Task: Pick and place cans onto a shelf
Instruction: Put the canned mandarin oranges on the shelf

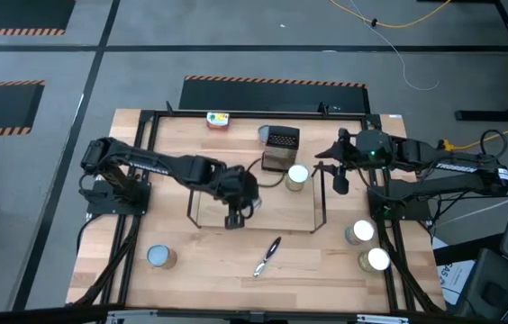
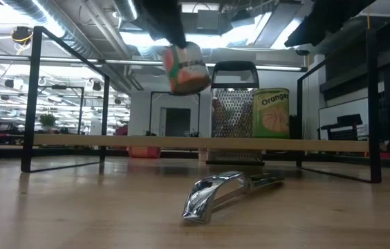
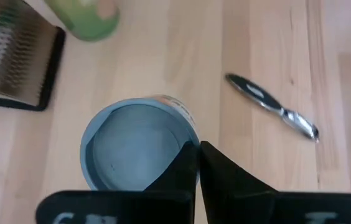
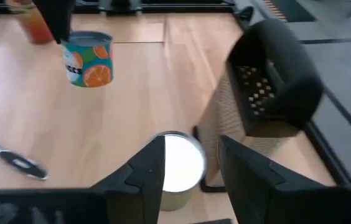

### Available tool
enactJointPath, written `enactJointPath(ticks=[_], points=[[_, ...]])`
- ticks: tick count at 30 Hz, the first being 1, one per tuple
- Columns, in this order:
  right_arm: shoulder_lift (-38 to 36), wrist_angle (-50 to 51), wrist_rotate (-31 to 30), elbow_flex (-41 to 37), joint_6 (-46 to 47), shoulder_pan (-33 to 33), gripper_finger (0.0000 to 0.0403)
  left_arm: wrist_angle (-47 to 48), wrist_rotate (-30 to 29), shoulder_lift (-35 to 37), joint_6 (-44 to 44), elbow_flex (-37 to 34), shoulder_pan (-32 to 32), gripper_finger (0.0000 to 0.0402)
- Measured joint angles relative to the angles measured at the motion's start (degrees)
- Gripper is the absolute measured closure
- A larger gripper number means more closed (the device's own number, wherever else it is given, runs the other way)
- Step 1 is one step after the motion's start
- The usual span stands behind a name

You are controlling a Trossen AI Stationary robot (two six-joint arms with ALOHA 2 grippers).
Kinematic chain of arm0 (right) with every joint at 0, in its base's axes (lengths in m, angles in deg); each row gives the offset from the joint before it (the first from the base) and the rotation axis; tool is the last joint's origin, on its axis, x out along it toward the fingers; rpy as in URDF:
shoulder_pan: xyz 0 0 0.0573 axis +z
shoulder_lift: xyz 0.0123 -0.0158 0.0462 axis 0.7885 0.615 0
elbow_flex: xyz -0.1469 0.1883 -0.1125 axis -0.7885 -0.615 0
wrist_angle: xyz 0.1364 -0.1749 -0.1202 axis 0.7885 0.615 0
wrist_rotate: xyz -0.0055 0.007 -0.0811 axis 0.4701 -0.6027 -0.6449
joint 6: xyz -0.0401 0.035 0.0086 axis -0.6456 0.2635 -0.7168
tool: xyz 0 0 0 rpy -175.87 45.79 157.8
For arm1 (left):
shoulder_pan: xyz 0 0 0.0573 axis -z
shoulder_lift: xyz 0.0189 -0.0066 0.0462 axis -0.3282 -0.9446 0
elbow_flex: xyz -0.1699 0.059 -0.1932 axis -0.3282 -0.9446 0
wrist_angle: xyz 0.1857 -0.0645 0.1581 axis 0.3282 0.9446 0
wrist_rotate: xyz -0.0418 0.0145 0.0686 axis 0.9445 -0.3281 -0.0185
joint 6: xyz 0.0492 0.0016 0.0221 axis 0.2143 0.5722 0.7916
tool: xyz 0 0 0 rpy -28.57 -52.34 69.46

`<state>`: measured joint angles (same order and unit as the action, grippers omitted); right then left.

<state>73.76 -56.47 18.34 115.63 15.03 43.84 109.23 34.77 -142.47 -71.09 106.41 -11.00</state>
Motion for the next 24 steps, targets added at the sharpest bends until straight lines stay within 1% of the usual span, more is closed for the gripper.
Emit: enactJointPath(ticks=[4,14,17,24], points=[[0.8,-0.3,0.6,0.0,0.0,0.0,0.0251,0.0,-0.6,0.0,0.0,-3.0,1.3,0.0401],[4.6,-1.7,0.6,0.0,0.0,0.0,0.0251,-1.6,-0.7,0.0,0.0,-8.9,1.4,0.0395],[5.6,-2.8,0.6,0.0,0.0,0.0,0.0251,-3.0,-0.7,0.0,-0.1,-10.2,1.4,0.0395],[7.8,-6.4,0.7,0.0,-0.1,0.0,0.0251,-5.5,-0.7,0.0,0.0,-12.1,1.4,0.0379]])
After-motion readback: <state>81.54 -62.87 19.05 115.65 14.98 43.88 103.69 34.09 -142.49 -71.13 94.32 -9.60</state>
